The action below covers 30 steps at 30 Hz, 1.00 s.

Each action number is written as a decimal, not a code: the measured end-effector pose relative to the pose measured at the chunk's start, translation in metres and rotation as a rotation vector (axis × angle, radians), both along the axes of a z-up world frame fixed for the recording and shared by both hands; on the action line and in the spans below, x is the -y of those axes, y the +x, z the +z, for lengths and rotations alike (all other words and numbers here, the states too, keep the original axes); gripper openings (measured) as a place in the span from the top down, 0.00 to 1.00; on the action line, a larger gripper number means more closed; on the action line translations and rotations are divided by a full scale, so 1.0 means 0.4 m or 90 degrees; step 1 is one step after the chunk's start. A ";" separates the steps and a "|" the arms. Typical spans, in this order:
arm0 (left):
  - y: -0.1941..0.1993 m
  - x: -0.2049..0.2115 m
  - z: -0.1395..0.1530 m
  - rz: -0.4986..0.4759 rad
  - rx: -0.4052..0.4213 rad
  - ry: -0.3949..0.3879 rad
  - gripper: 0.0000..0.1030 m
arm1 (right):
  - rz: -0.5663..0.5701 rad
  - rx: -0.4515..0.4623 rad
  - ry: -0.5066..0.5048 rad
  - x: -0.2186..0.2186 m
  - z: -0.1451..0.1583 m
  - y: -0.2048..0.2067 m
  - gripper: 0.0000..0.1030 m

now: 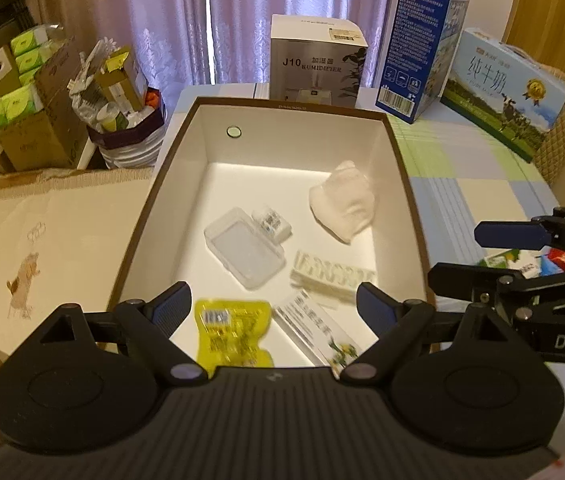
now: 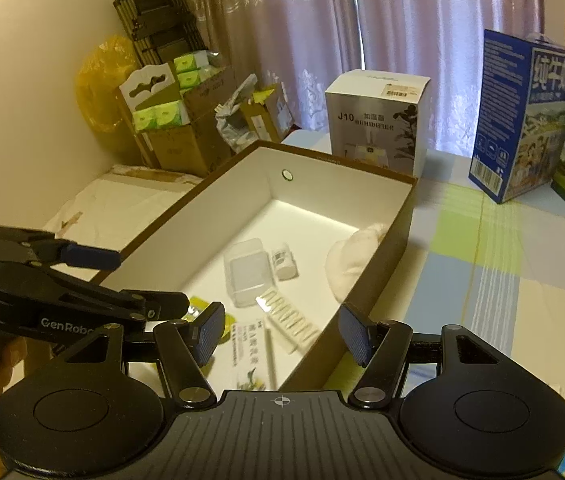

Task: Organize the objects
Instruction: 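Move both tools back toward the remaining items on the table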

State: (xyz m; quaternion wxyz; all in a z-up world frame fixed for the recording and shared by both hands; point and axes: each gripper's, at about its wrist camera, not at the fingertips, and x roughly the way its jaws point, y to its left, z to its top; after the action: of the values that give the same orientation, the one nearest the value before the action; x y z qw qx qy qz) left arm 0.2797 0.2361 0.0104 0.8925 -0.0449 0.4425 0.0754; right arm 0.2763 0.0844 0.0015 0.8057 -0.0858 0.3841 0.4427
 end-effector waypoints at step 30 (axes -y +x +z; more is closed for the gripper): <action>-0.220 0.260 -0.026 -0.007 -0.026 -0.027 0.15 | -0.064 -0.070 -0.016 0.334 -0.025 -0.137 0.41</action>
State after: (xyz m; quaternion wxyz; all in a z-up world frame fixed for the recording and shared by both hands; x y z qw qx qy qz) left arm 0.1918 0.1319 -0.0001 0.8826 -0.0602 0.4622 0.0621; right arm 0.2213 -0.0491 -0.0085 0.8036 -0.0522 0.4370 0.4007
